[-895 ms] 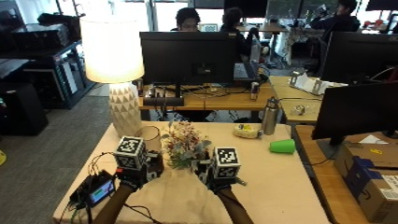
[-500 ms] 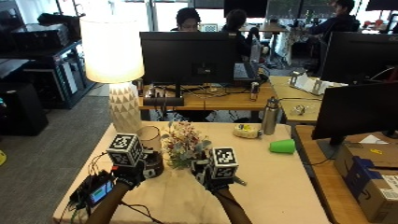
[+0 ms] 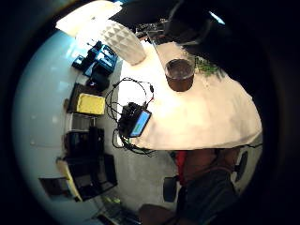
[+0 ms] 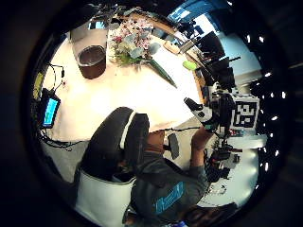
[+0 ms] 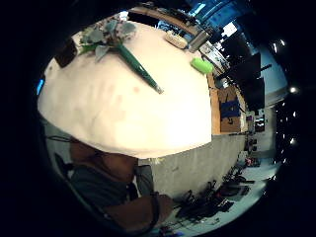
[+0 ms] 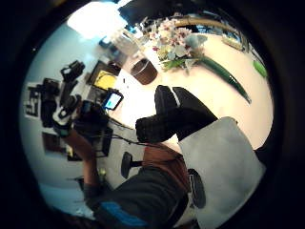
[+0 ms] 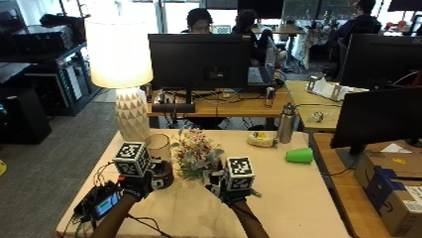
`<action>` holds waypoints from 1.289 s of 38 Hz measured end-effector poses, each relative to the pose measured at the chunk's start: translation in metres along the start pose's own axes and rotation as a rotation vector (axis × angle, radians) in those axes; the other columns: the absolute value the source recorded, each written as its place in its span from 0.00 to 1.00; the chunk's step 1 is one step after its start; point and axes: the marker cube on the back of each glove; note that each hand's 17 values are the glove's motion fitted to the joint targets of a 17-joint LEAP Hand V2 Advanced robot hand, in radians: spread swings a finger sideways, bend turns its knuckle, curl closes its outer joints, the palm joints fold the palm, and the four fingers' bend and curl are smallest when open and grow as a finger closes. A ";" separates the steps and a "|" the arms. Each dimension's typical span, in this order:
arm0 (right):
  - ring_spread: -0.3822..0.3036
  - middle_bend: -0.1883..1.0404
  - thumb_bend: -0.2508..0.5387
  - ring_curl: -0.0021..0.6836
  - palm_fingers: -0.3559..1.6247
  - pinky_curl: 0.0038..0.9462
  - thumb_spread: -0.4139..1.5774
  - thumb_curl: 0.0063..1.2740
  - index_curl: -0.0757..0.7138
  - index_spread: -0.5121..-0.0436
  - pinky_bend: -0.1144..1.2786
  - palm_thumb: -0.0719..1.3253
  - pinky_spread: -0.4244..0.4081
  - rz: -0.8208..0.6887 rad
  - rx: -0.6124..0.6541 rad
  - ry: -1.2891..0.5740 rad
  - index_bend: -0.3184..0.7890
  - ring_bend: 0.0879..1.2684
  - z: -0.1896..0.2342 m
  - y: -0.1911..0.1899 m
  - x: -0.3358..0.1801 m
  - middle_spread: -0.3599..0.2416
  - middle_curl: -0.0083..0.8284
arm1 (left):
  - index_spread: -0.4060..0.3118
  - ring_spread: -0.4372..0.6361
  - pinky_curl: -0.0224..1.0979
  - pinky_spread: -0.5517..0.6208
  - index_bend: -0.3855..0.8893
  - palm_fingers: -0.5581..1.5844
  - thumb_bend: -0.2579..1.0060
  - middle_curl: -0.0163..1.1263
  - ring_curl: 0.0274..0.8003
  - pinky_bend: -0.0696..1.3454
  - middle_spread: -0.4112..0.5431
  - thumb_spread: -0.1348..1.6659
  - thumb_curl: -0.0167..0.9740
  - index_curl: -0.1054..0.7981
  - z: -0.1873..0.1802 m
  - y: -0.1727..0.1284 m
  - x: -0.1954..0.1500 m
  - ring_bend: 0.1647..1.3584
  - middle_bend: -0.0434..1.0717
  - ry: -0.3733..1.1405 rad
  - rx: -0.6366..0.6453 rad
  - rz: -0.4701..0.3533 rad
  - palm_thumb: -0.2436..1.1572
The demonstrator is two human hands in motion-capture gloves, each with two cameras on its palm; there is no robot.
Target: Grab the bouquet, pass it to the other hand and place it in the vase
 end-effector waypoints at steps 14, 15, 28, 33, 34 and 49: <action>0.82 0.38 0.36 0.35 0.27 0.34 0.79 0.23 0.35 0.33 0.39 0.41 0.91 0.077 0.015 0.028 0.38 0.22 0.039 -0.027 0.072 0.67 0.39 | 0.42 0.61 0.28 0.85 0.41 0.46 0.19 0.28 0.32 0.29 0.51 0.66 0.26 0.41 0.014 -0.003 0.001 0.32 0.20 0.040 0.020 0.004 0.32; 0.83 0.37 0.35 0.35 0.27 0.35 0.78 0.23 0.34 0.33 0.39 0.41 0.91 0.086 0.025 0.028 0.37 0.22 0.045 -0.032 0.080 0.67 0.39 | 0.42 0.61 0.28 0.85 0.41 0.46 0.19 0.28 0.32 0.29 0.51 0.66 0.26 0.41 0.015 -0.004 0.000 0.32 0.20 0.049 0.025 0.005 0.32; 0.83 0.36 0.30 0.37 0.22 0.38 0.77 0.25 0.33 0.33 0.44 0.45 0.92 0.216 0.020 -0.015 0.39 0.23 0.131 -0.100 0.153 0.68 0.40 | 0.43 0.62 0.30 0.85 0.42 0.45 0.19 0.29 0.33 0.29 0.52 0.66 0.28 0.43 0.027 -0.010 0.002 0.33 0.20 0.036 0.027 0.001 0.32; 0.83 0.33 0.29 0.37 0.19 0.39 0.77 0.25 0.34 0.34 0.48 0.45 0.92 0.244 -0.050 -0.030 0.40 0.20 0.156 -0.107 0.165 0.69 0.40 | 0.42 0.62 0.31 0.85 0.42 0.45 0.19 0.29 0.33 0.29 0.52 0.66 0.28 0.44 0.031 -0.013 0.000 0.33 0.20 0.039 0.016 -0.006 0.32; 0.83 0.33 0.29 0.37 0.19 0.39 0.77 0.25 0.34 0.34 0.48 0.46 0.92 0.244 -0.059 -0.028 0.40 0.20 0.159 -0.107 0.166 0.69 0.40 | 0.42 0.62 0.31 0.85 0.42 0.45 0.19 0.29 0.33 0.29 0.52 0.66 0.29 0.44 0.031 -0.013 0.000 0.33 0.20 0.039 0.015 -0.006 0.32; 0.81 0.35 0.32 0.37 0.21 0.38 0.76 0.26 0.37 0.37 0.47 0.49 0.91 0.184 -0.233 -0.097 0.43 0.19 0.200 -0.109 0.151 0.68 0.42 | 0.42 0.63 0.32 0.85 0.42 0.45 0.19 0.29 0.34 0.29 0.52 0.66 0.29 0.45 0.042 -0.017 -0.005 0.33 0.20 0.039 0.002 -0.010 0.33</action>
